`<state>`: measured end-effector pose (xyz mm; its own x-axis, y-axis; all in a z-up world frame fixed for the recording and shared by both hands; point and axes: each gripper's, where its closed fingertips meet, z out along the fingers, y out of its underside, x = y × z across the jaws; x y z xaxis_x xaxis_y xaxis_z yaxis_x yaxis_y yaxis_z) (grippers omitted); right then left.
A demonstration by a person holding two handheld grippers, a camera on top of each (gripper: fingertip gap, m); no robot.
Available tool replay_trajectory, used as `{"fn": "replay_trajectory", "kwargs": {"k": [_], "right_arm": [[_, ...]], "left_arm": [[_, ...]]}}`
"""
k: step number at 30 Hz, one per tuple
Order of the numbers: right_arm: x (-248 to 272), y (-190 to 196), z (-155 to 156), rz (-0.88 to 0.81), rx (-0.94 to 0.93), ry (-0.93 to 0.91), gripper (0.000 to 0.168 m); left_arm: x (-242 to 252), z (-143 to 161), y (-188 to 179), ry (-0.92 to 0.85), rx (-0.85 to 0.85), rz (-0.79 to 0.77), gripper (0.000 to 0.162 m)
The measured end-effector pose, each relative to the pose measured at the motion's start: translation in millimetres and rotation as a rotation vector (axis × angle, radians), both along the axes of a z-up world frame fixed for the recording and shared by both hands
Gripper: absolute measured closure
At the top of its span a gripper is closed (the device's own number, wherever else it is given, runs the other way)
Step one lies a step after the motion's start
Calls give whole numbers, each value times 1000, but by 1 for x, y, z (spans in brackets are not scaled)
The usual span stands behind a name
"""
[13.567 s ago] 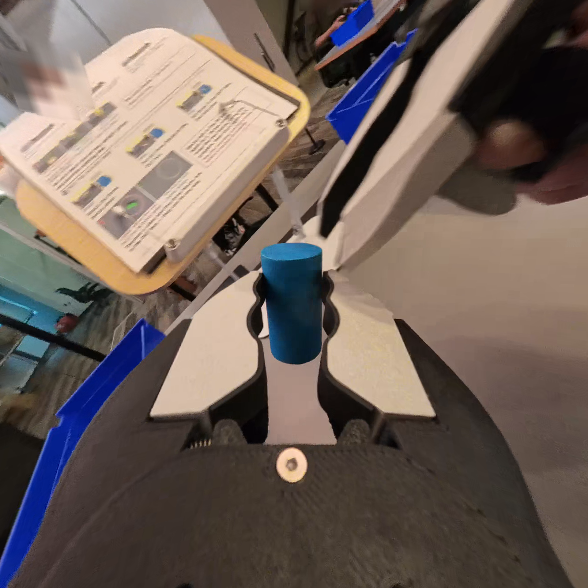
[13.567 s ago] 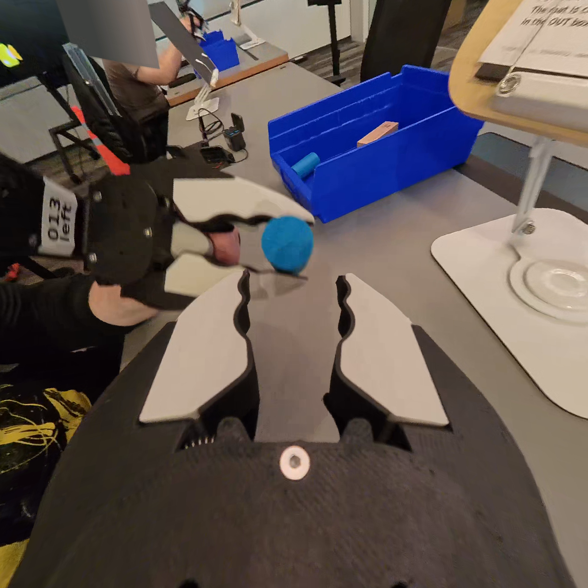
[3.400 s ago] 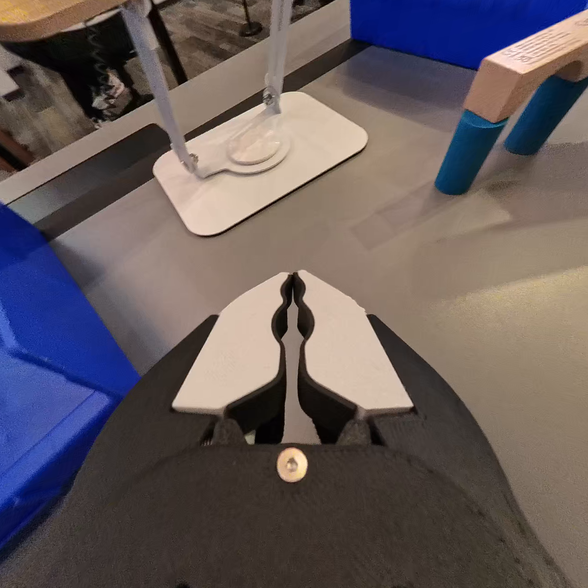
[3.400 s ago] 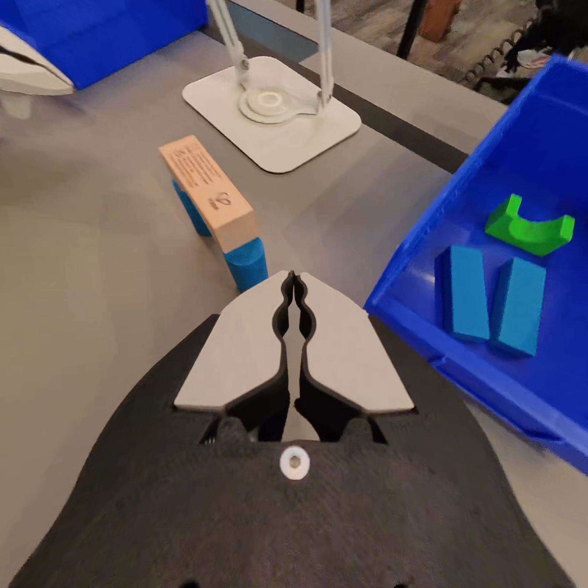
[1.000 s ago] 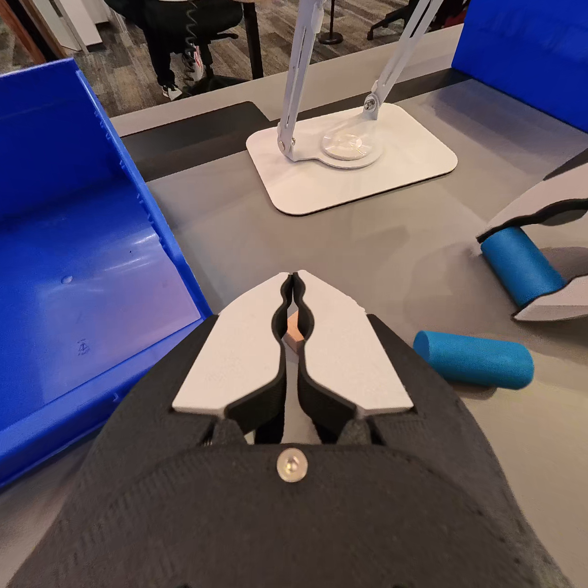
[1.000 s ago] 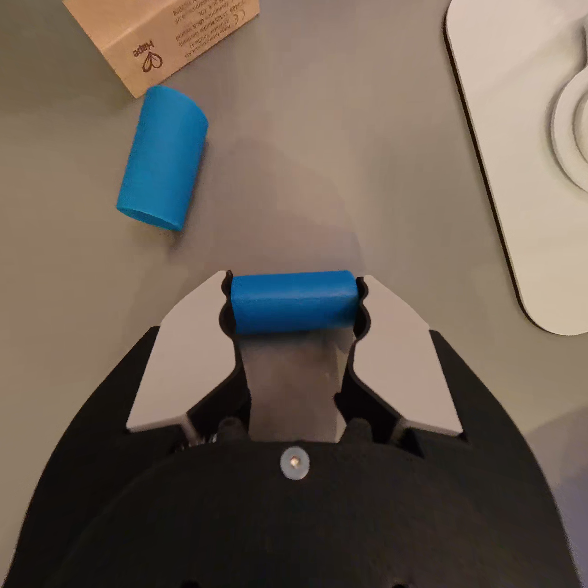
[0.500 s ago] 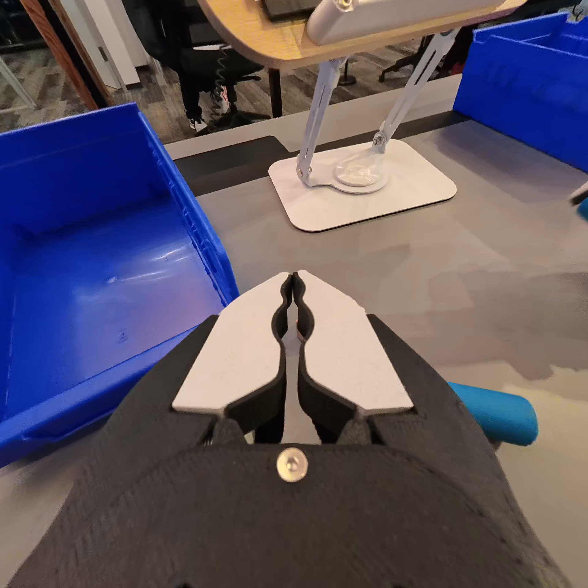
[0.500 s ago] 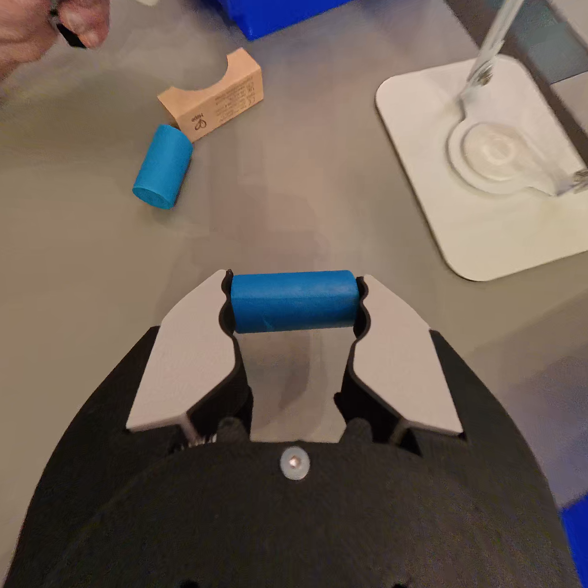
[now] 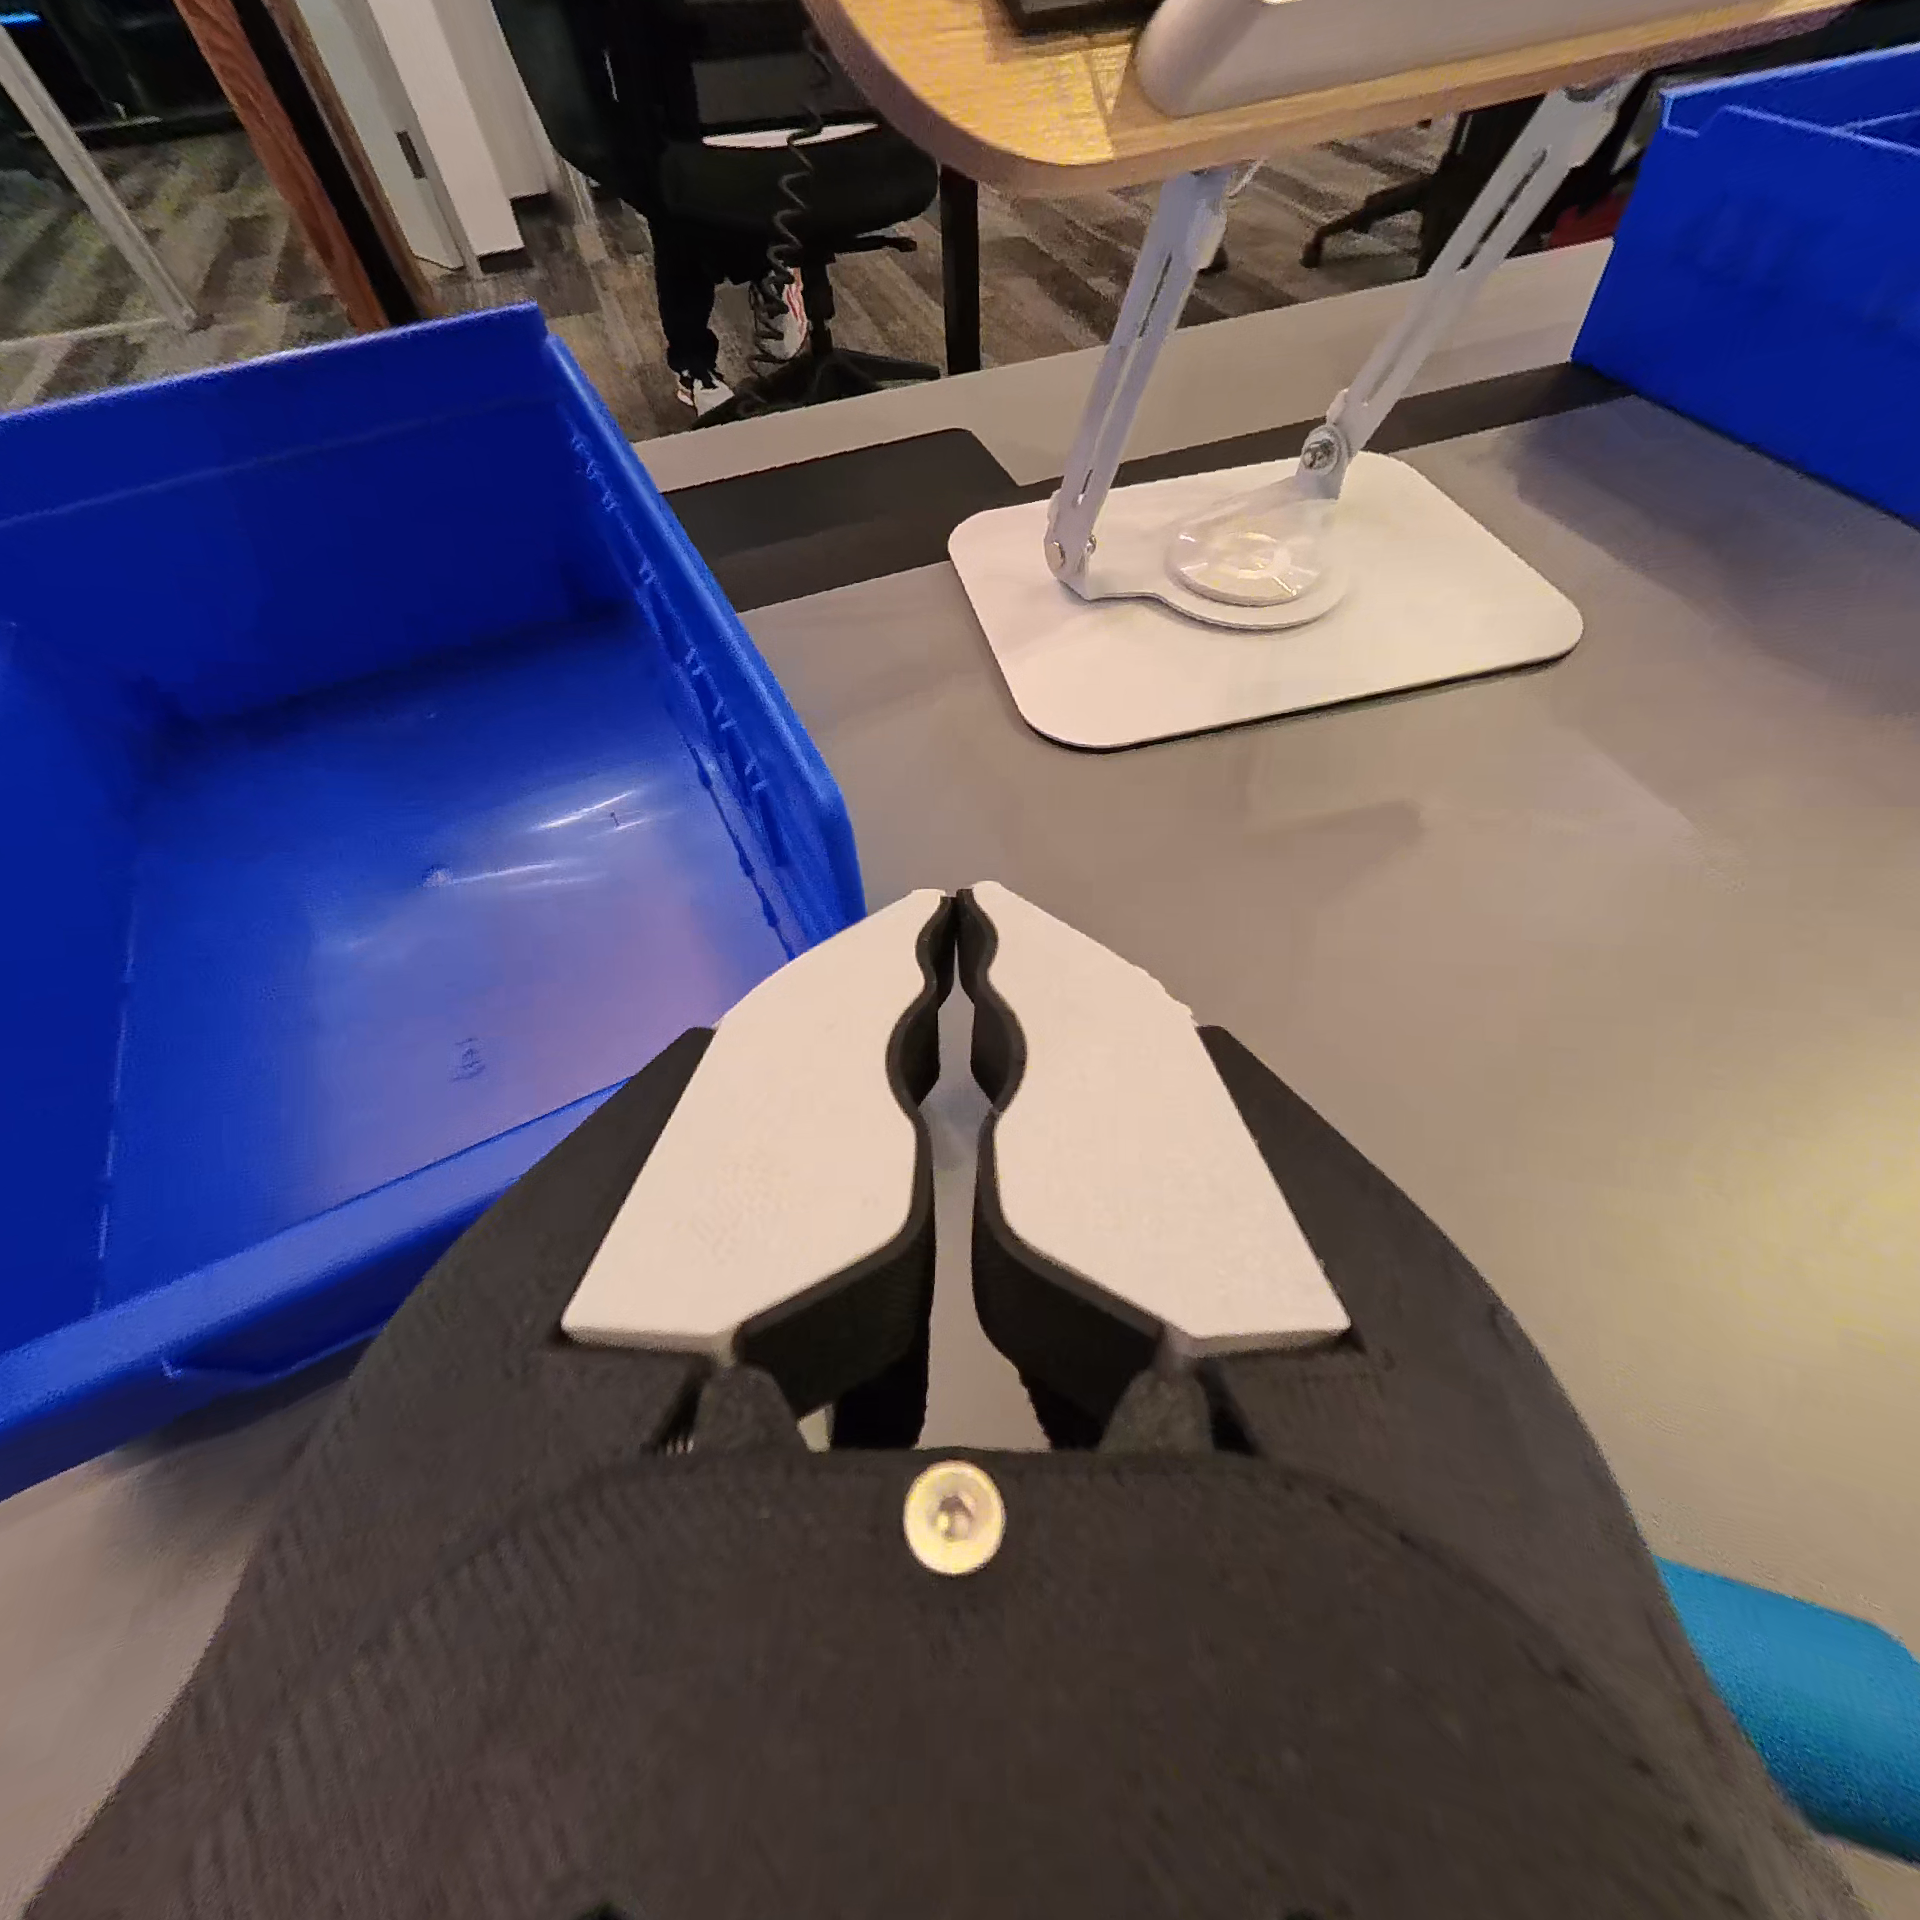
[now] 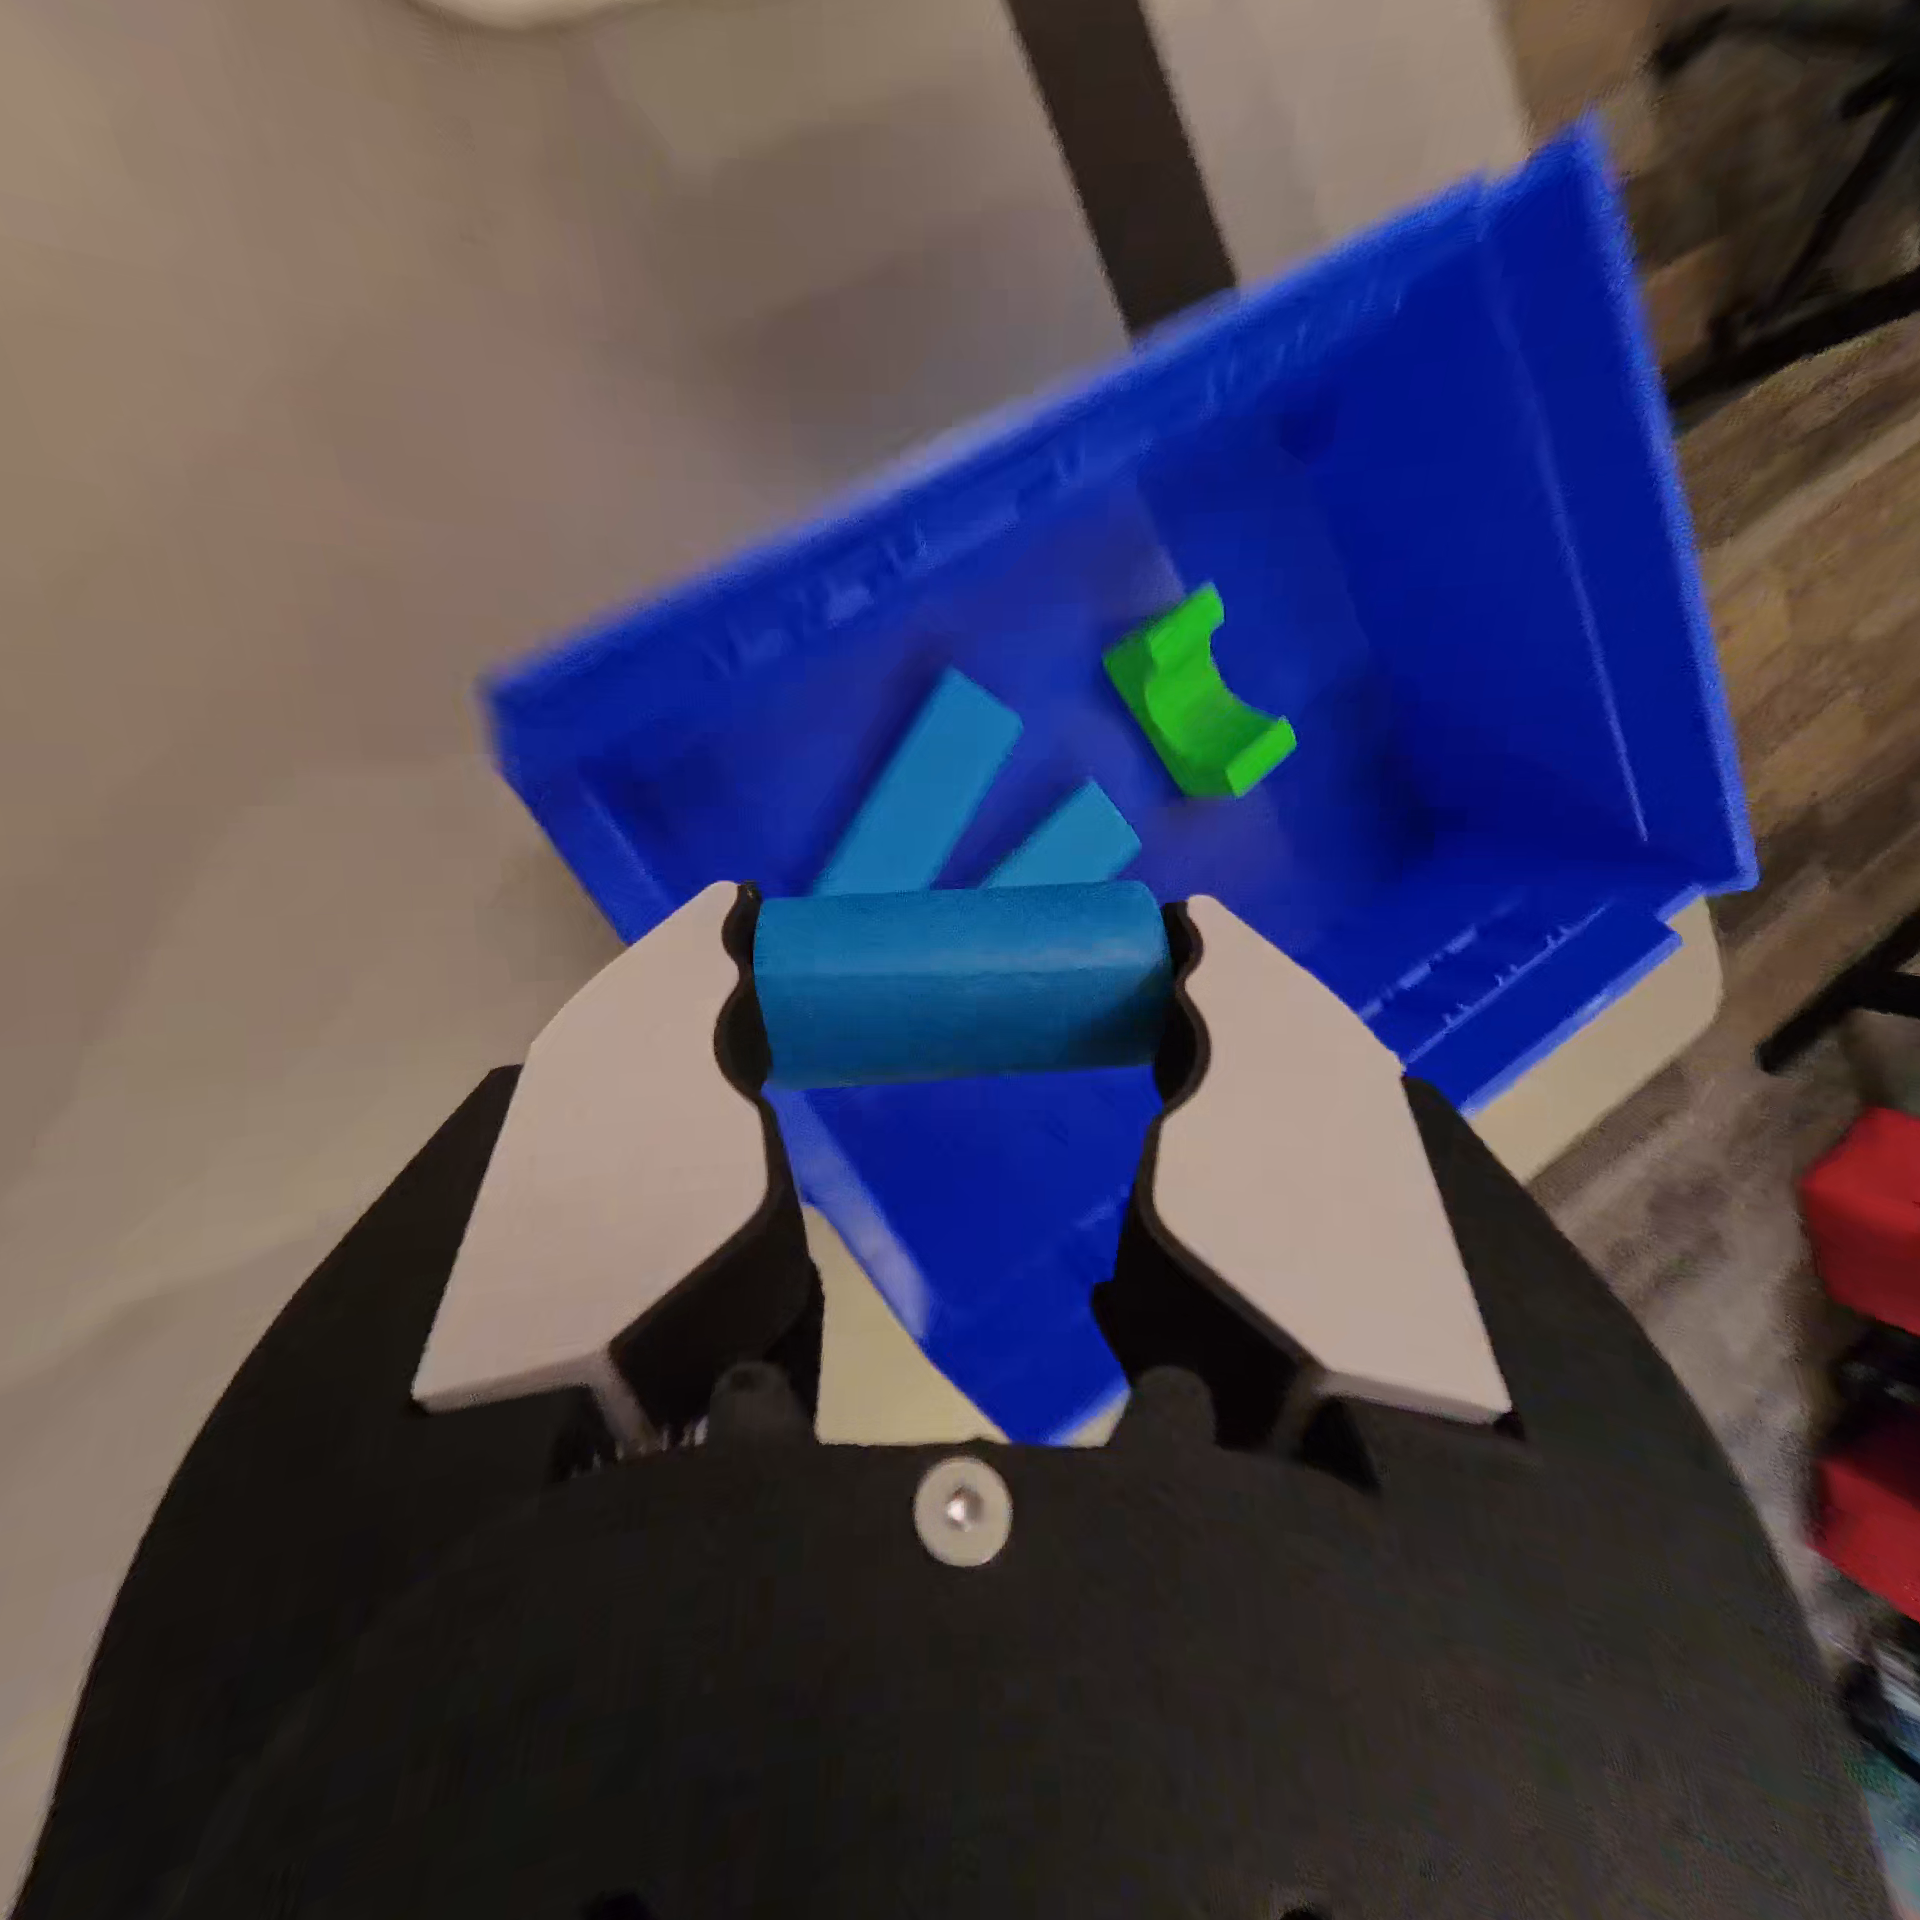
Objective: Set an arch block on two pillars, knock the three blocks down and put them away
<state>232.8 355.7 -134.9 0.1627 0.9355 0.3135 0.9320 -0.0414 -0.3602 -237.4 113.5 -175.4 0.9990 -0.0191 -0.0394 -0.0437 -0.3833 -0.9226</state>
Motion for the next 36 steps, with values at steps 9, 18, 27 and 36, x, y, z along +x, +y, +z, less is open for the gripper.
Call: {"fn": "replay_trajectory", "kwargs": {"k": [9,18,27,36], "right_arm": [[62,44,-95,157,-93,-652,94],[68,45,-119,228,-216,-747,94],[71,40,-122,186,-310,-734,94],[69,46,-99,135,-209,-683,81]], "left_arm": [[-4,-6,5,23,-17,23,162],[-8,-8,6,7,-22,30,162],[-6,-9,7,9,-27,20,162],[-7,-9,7,4,-26,21,162]]}}
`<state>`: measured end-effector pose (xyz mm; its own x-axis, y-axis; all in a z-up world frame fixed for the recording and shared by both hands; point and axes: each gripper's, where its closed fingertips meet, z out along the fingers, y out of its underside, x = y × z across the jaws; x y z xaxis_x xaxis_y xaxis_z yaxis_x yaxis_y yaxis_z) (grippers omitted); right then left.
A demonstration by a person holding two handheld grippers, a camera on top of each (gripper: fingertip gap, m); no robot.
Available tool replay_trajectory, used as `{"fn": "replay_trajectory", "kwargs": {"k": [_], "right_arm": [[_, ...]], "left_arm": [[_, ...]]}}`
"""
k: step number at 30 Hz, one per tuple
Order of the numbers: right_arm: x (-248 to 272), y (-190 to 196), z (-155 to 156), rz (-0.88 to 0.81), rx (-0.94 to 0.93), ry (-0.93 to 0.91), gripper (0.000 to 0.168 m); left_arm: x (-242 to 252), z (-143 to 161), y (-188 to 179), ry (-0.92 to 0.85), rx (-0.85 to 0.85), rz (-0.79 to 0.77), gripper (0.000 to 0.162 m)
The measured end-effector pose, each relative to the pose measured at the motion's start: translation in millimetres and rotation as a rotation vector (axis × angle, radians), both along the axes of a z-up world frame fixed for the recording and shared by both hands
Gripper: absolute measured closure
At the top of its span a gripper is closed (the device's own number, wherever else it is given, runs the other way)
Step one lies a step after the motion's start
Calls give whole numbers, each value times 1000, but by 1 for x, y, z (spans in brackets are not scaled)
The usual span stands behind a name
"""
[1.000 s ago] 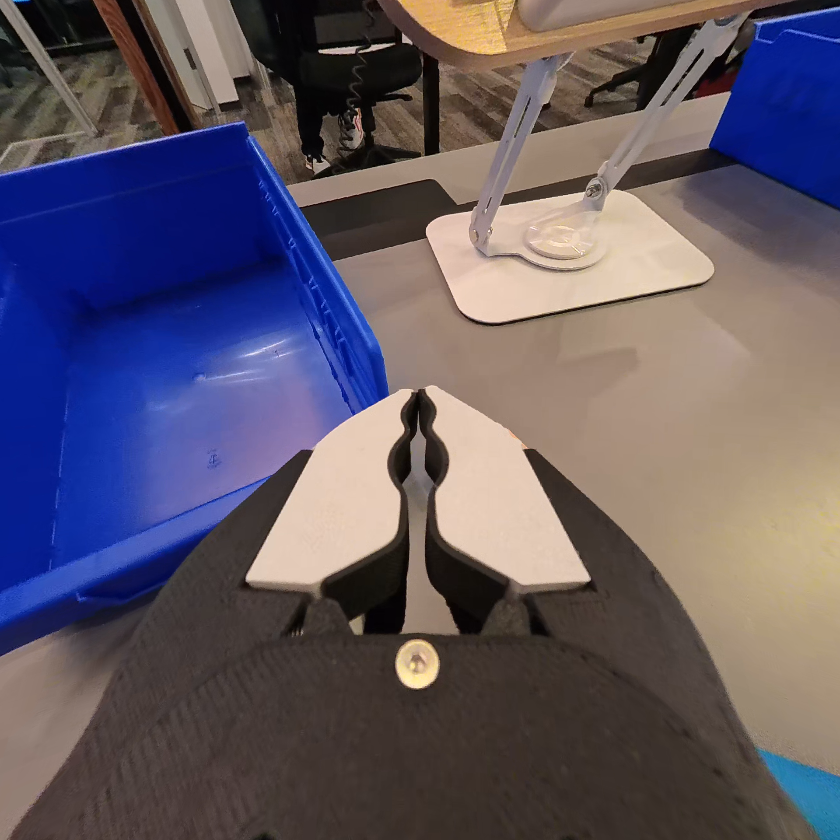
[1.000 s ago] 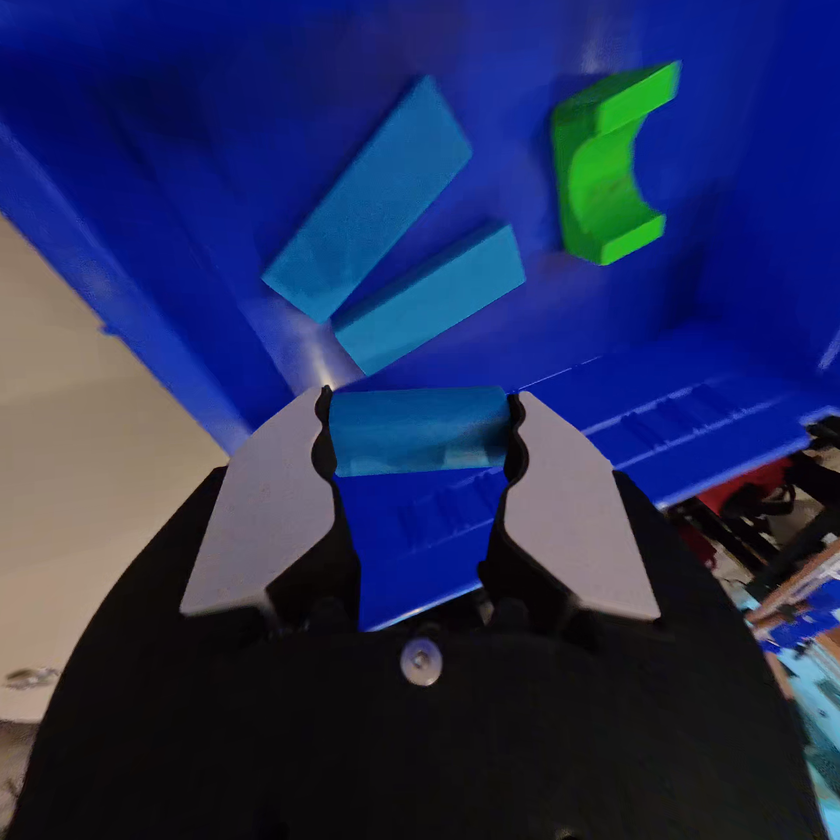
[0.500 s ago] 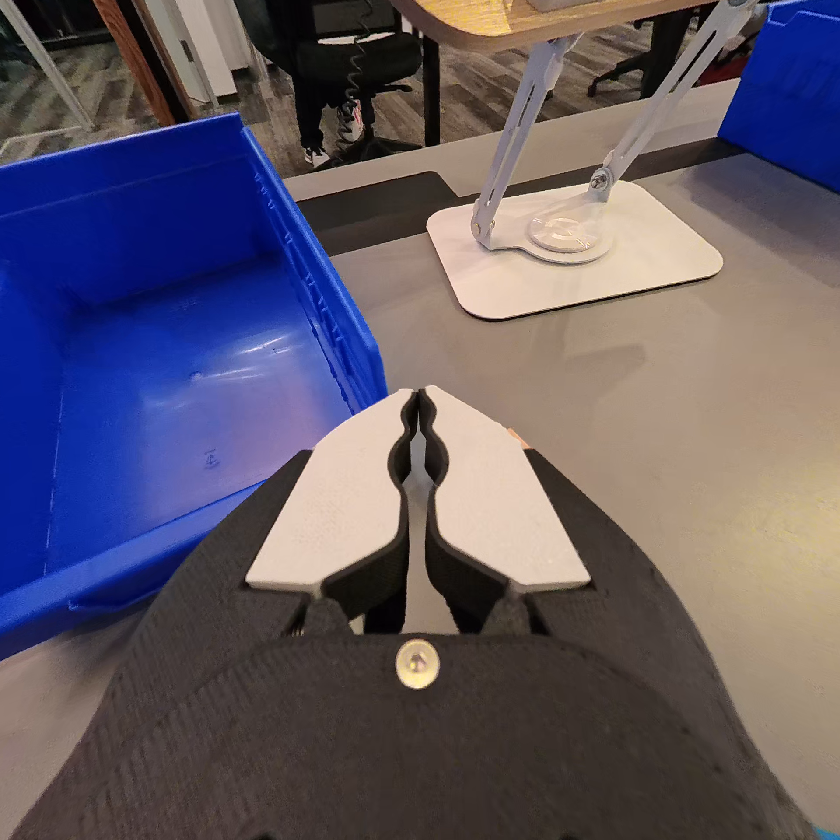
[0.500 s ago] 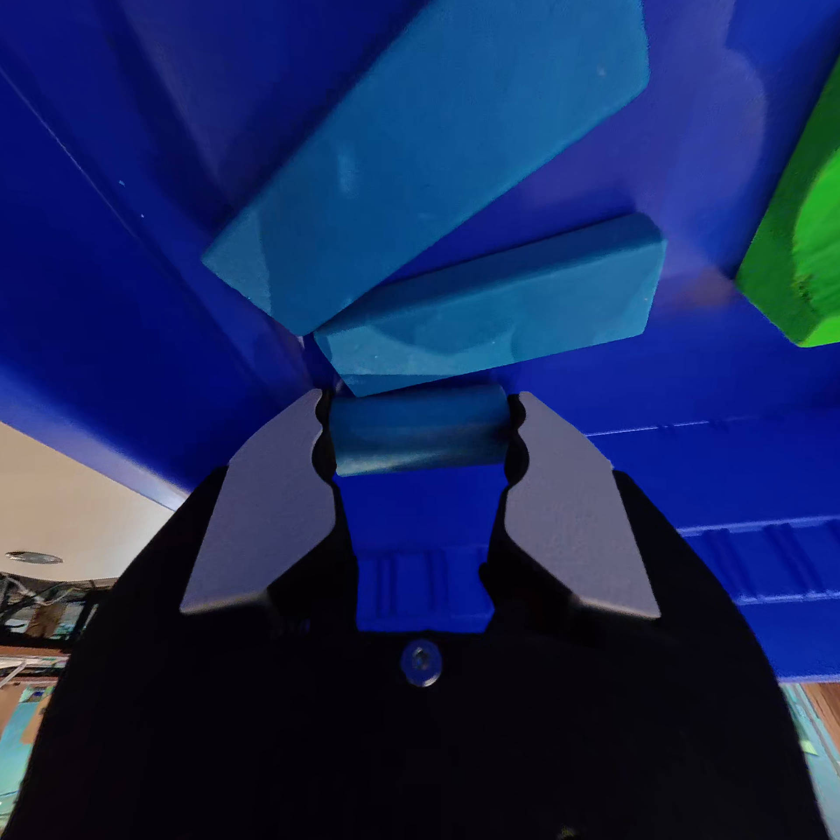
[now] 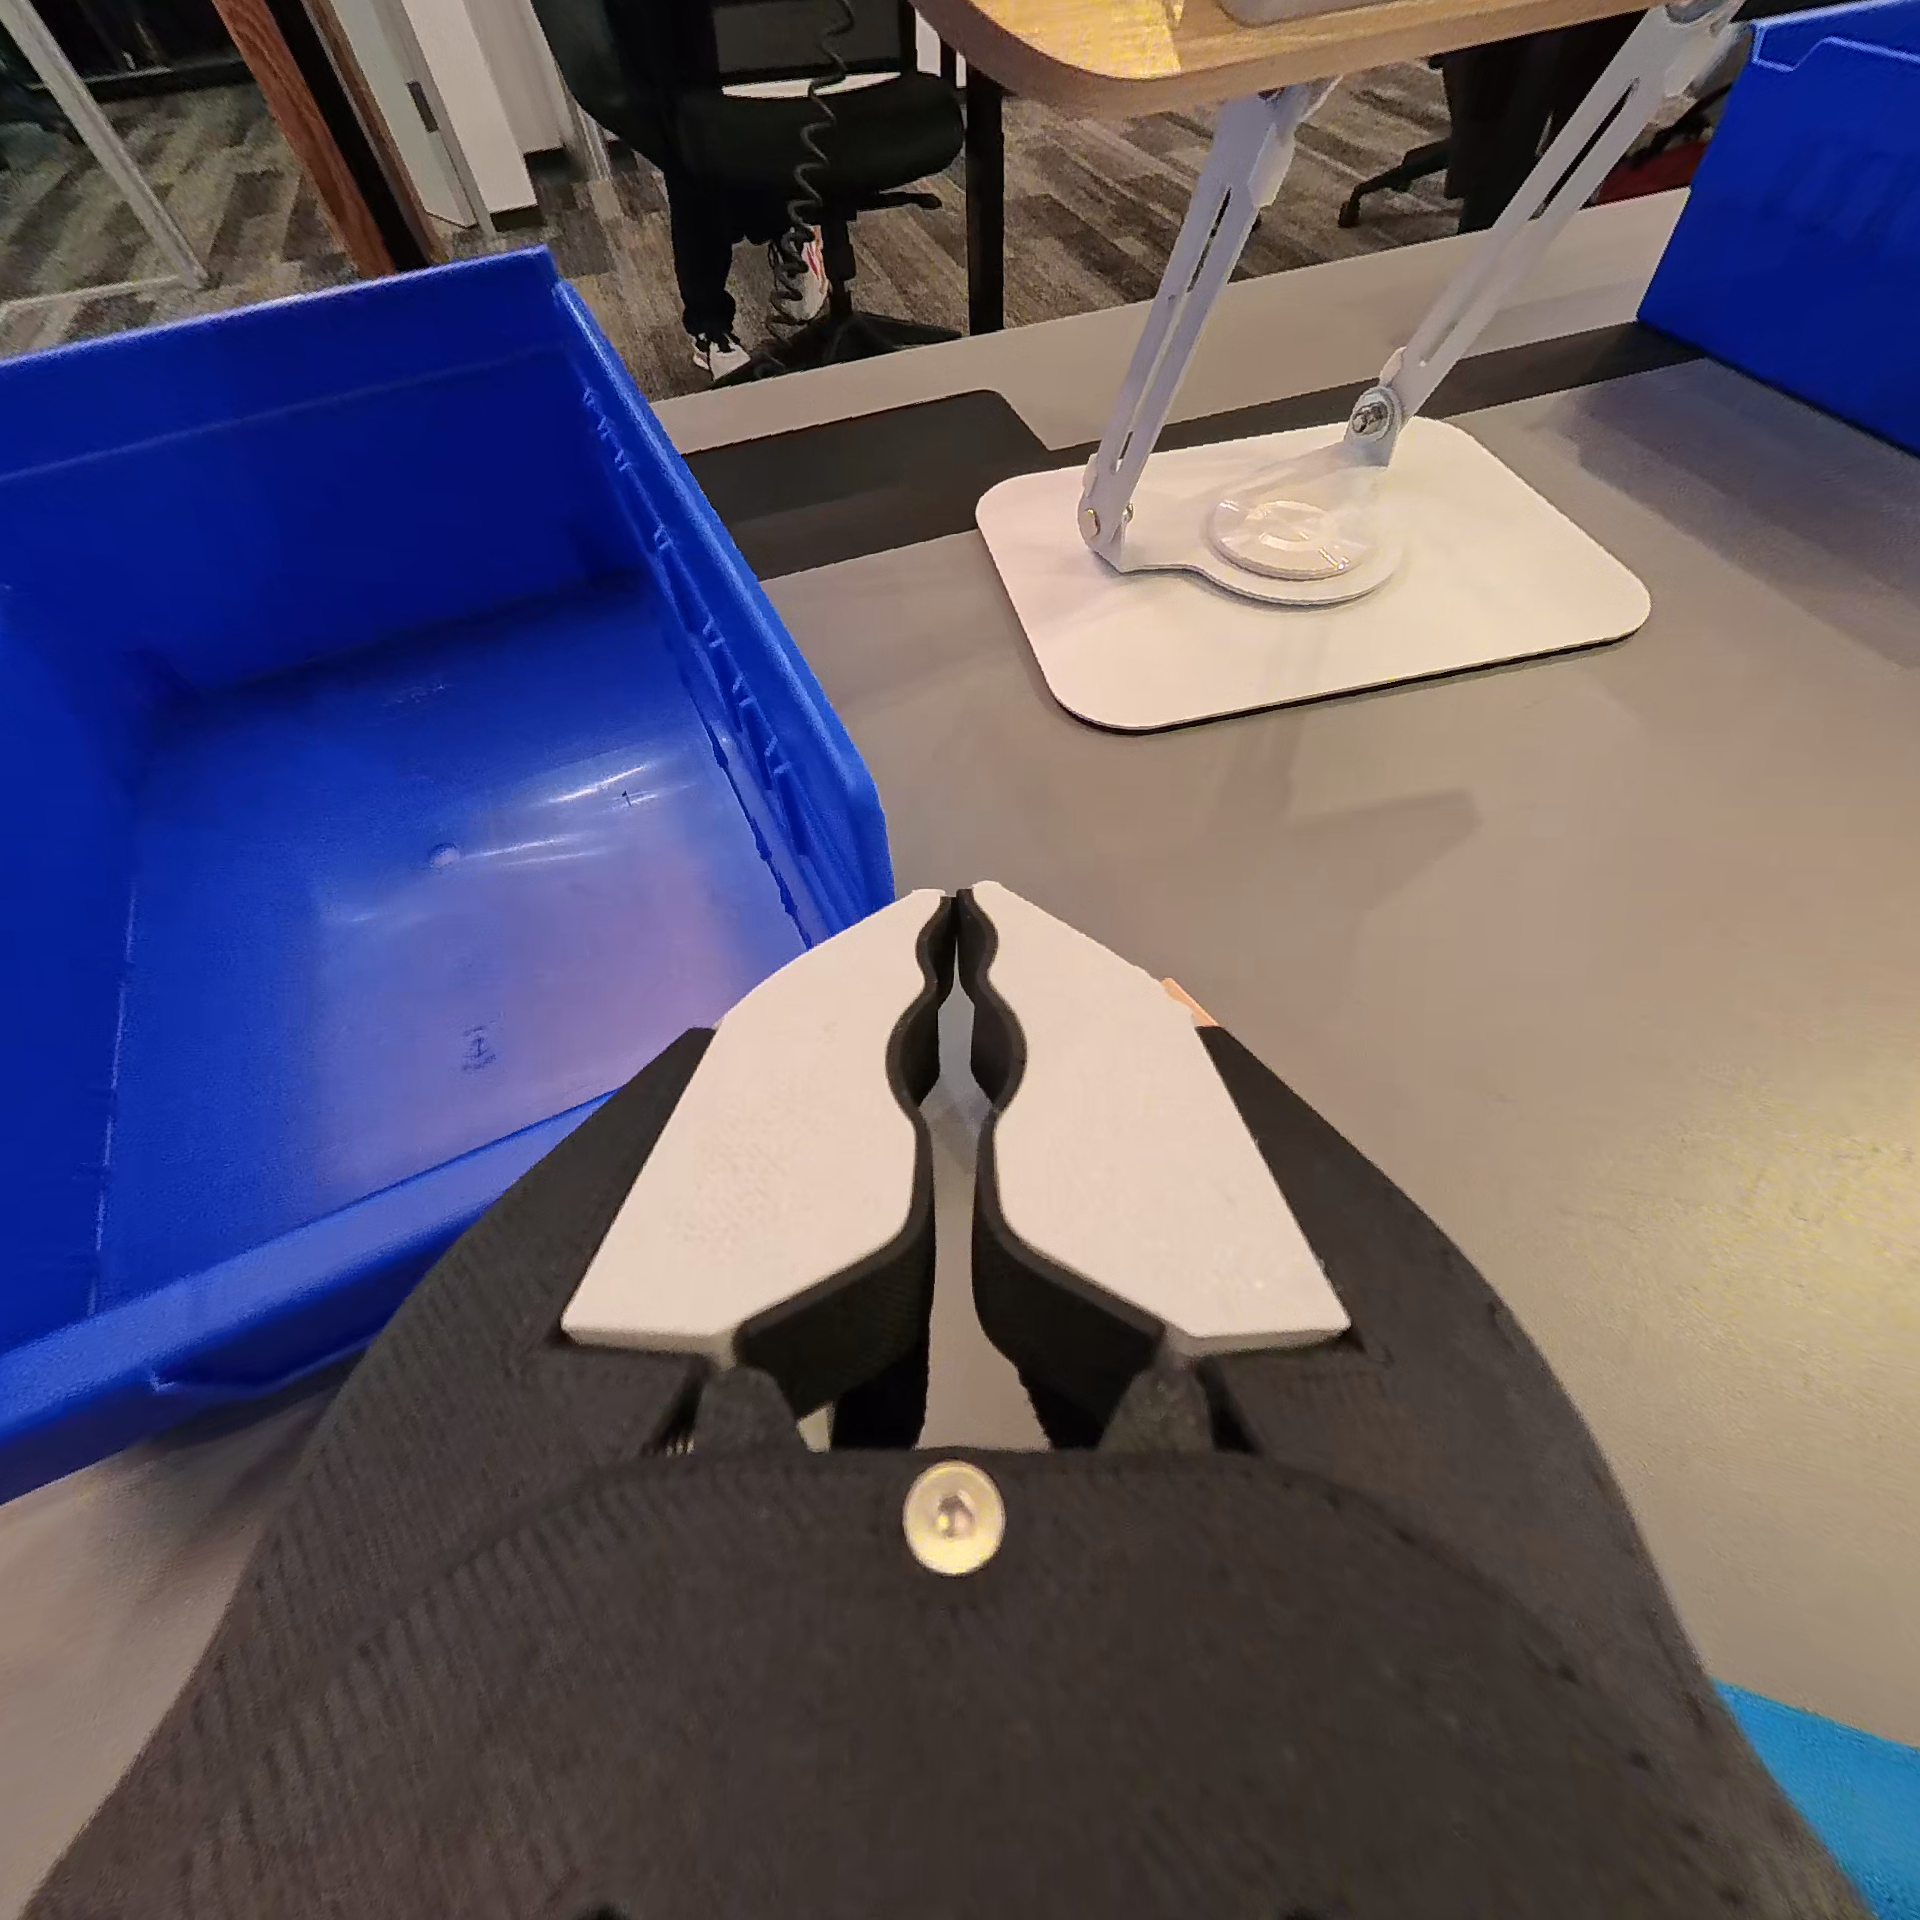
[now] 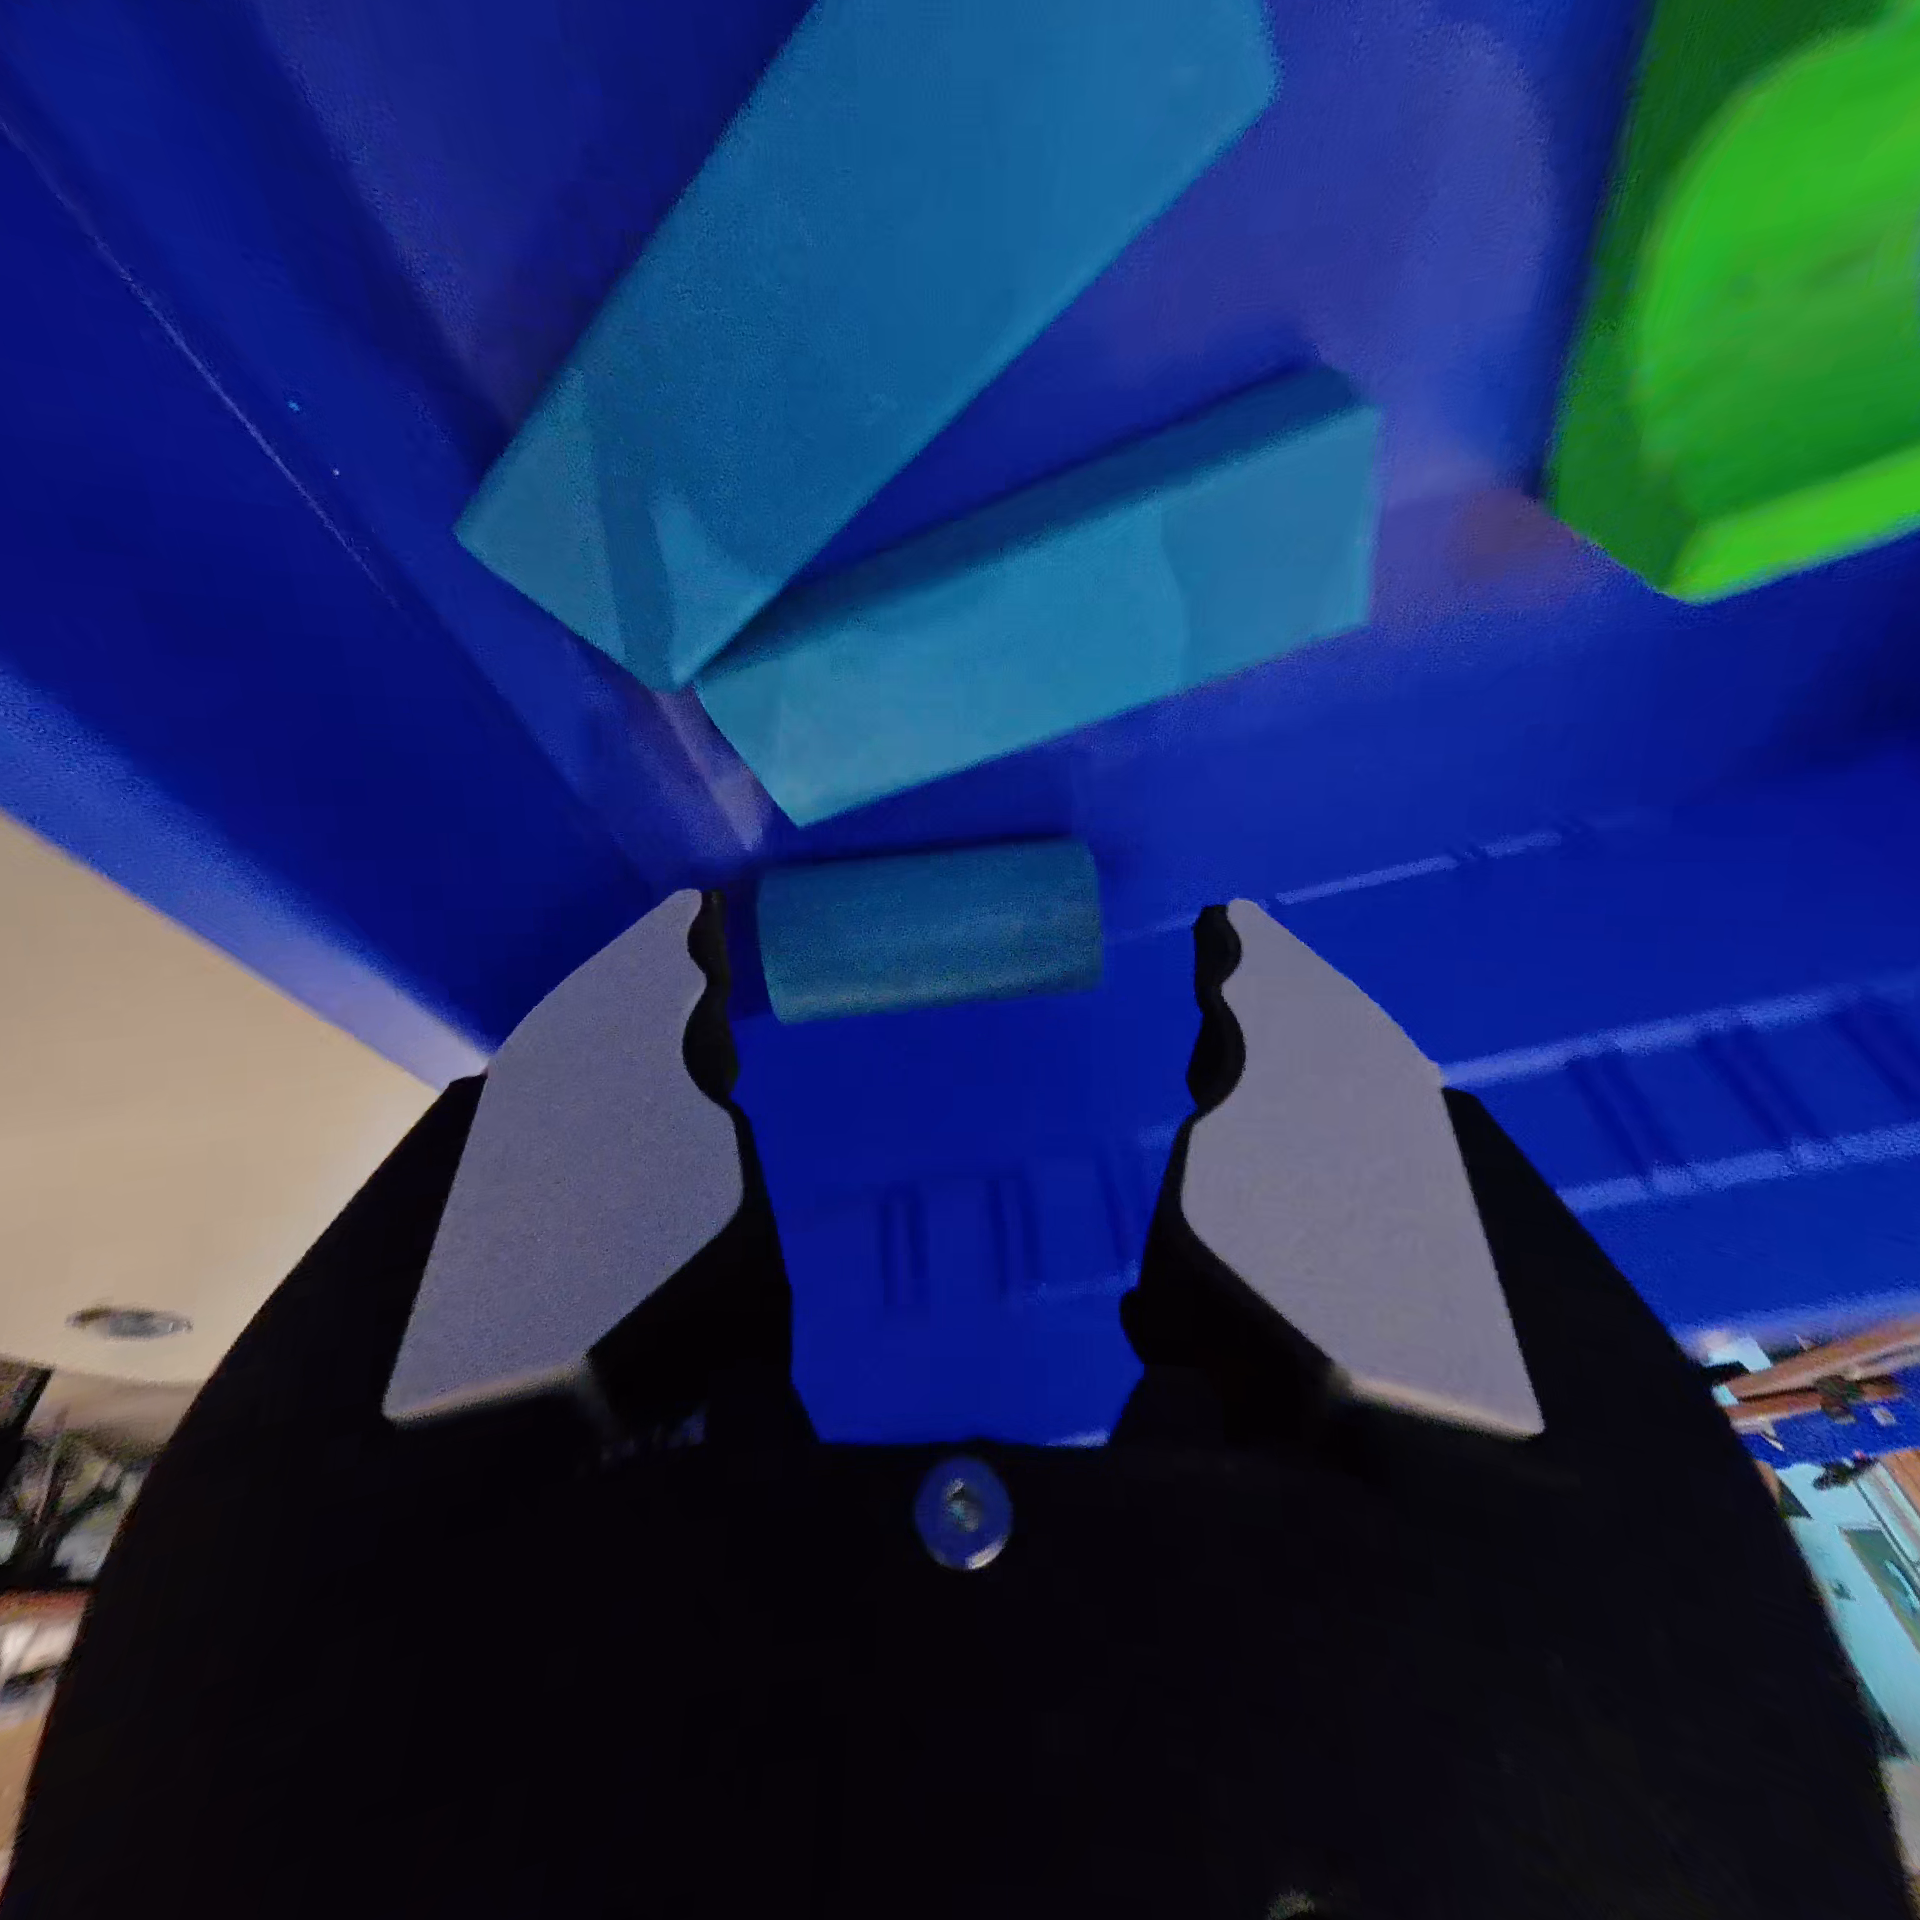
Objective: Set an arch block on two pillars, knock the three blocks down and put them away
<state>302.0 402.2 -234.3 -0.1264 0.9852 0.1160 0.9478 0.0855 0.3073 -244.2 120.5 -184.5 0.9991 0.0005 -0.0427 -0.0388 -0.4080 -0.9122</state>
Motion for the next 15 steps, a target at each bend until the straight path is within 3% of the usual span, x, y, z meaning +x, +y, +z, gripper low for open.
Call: {"fn": "replay_trajectory", "kwargs": {"k": [4,7,12,15], "right_arm": [[-34,-14,62,23,190,217,82],[-116,-84,102,250,249,465,86],[-274,-271,99,717,-28,787,80],[-337,-338,75,897,-144,801,78]], "left_arm": [[-2,4,-1,-3,14,7,162],[-2,8,-1,-1,23,8,162],[-4,9,-2,2,30,11,162],[-5,13,-5,0,52,7,162]]}}
